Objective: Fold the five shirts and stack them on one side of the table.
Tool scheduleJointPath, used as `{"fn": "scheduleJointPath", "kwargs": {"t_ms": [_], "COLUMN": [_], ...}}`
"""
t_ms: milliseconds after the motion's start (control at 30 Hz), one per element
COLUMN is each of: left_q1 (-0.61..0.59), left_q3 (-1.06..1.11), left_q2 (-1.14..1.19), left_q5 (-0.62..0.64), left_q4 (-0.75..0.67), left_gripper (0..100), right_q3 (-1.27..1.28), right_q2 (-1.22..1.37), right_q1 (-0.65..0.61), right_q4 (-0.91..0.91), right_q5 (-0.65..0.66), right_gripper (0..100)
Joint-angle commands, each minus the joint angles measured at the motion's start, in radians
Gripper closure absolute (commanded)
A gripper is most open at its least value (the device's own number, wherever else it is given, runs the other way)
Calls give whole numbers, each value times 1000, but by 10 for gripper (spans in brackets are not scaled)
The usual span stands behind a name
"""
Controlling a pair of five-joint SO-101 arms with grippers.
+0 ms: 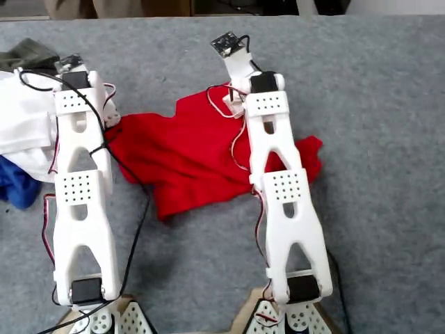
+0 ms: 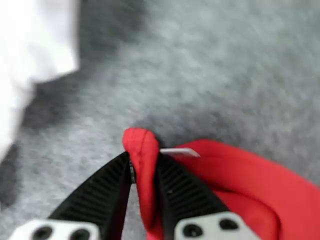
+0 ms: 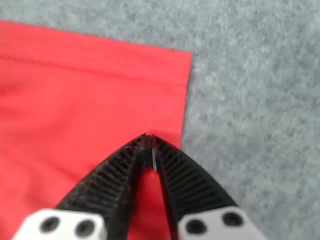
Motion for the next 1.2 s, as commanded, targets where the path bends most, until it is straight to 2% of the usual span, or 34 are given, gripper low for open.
{"fn": "scheduleJointPath", "kwargs": {"t_ms": [0,100,167,267,367,533,633,767,933,1000,1167], "left_q1": [51,44,48,44,43,43,43,43,43,43,46], "left_q3": [-14,-15,-15,-15,-15,-15,-15,-15,-15,-15,-15], "left_q2": [-1,-1,-1,-2,-2,-2,-2,-2,-2,-2,-2], "left_q5": [-31,-40,-41,-41,-37,-37,-37,-35,-41,-41,-44], "left_q4": [21,21,21,21,21,21,21,21,21,21,21], "left_gripper": [982,982,982,982,982,982,982,982,982,982,982], "right_q3": [-128,-163,-145,-96,-33,39,56,50,-87,-94,48], "right_q2": [-35,-31,-31,-31,-33,-59,-61,-65,-97,-114,-189], "right_q1": [8,12,13,7,-1,-4,-5,18,58,76,102], "right_q4": [97,100,72,48,44,83,161,242,376,376,377], "right_q5": [9,6,-15,-167,-242,-241,-189,-166,-166,-166,-91], "right_gripper": [995,984,925,785,732,768,844,995,995,995,995]}}
